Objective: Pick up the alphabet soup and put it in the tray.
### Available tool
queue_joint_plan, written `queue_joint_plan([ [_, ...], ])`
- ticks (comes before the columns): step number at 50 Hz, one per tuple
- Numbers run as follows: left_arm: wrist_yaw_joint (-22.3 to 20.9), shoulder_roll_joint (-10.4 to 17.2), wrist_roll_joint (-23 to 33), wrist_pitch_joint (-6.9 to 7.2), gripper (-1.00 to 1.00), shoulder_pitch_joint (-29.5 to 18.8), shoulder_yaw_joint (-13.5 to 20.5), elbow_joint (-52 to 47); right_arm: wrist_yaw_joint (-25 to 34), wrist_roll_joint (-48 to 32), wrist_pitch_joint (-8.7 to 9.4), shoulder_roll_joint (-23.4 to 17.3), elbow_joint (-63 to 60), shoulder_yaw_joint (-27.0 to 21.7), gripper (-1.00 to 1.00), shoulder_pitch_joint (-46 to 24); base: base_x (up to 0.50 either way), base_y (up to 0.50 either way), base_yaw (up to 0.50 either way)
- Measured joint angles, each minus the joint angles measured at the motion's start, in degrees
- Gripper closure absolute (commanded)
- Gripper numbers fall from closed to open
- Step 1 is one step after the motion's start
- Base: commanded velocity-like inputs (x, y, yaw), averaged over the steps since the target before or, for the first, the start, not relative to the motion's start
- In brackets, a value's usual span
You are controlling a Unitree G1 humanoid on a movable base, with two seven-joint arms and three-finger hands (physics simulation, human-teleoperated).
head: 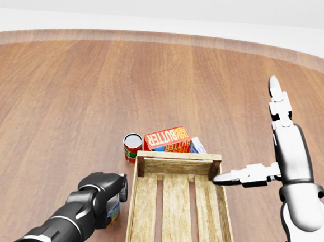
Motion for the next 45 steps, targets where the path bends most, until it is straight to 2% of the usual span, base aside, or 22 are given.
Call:
queue_joint_plan([
  [23,0.4,0.5,0.4,0.0,1.0,0.0,-0.1,0.0,-0.3,0.2,0.0,0.0,0.6,-0.1,-1.0,0.0,0.0,0.0,0.0],
  [45,0.4,1.4,-2.6,0.0,1.0,-2.2,-0.8,-2.3,-0.4,0.1,0.0,0.4,0.1,0.2,-0.99,0.7,0.0,0.0,0.0],
])
